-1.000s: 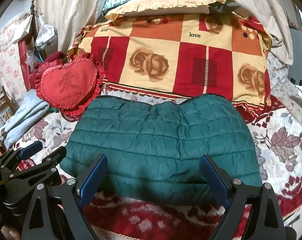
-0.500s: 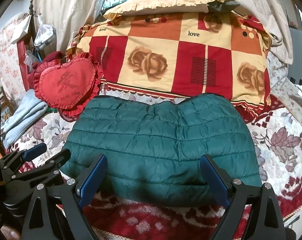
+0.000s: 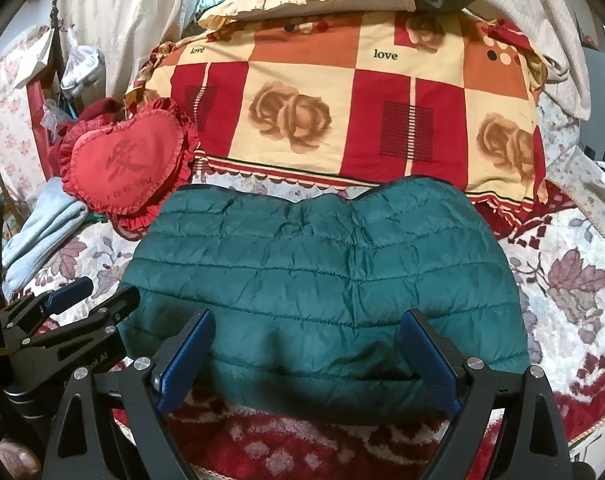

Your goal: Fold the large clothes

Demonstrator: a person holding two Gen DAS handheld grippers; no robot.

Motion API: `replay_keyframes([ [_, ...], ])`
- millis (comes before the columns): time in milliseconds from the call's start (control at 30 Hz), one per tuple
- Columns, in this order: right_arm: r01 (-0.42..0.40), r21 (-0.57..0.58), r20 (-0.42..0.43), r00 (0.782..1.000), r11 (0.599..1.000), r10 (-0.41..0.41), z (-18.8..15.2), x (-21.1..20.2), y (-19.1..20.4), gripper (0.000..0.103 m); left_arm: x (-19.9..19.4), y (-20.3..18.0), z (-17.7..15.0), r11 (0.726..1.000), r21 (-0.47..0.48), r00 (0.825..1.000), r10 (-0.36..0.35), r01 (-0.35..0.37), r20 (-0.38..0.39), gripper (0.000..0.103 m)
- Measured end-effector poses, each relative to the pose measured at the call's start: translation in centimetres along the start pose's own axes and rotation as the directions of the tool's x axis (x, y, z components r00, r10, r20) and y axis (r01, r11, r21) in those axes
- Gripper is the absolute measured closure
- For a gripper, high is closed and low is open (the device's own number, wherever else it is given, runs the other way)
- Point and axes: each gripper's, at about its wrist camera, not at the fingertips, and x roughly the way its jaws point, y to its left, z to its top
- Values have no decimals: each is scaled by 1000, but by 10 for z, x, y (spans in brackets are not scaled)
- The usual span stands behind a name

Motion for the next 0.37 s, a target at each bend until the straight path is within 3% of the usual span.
replay_keyframes([
  [367,7,17,-18,1000,1000,-7,2,8,-10,11,12,13,5,999,-35,1000,-10,10,11,41],
])
